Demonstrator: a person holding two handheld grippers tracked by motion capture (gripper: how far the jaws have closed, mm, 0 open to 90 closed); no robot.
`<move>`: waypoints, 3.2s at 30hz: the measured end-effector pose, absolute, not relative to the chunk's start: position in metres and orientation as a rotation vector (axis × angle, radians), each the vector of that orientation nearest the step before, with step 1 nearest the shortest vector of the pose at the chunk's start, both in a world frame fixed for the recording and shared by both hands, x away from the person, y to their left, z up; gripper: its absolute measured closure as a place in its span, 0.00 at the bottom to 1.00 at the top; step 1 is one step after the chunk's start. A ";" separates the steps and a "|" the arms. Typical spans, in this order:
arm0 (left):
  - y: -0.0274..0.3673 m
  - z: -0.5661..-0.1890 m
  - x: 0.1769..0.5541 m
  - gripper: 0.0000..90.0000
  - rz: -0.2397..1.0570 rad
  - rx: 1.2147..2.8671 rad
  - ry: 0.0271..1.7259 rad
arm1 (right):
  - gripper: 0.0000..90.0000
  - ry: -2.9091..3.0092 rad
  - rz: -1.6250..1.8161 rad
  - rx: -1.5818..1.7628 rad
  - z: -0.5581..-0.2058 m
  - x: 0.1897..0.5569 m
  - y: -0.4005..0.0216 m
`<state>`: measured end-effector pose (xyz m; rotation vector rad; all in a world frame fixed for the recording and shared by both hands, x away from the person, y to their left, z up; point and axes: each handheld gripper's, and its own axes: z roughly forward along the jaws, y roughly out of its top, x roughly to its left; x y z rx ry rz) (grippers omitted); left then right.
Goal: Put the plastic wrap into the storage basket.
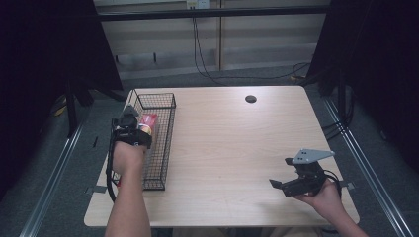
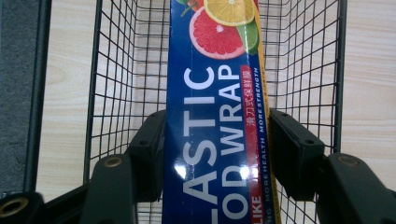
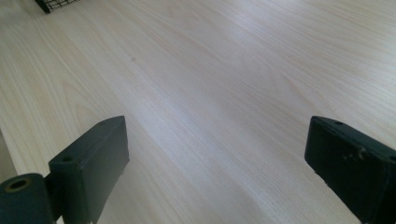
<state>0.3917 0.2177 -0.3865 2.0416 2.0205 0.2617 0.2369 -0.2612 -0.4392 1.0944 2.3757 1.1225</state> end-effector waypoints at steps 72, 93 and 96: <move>0.164 -0.338 0.377 0.16 0.147 2.015 1.610 | 0.07 2.384 1.119 1.068 -0.437 0.236 -0.257; 0.117 -0.355 0.363 0.12 0.111 2.099 1.407 | 0.07 2.384 1.120 1.077 -0.439 0.236 -0.257; 0.111 -0.358 0.360 0.11 0.110 2.109 1.383 | 0.07 2.382 1.115 1.083 -0.440 0.237 -0.258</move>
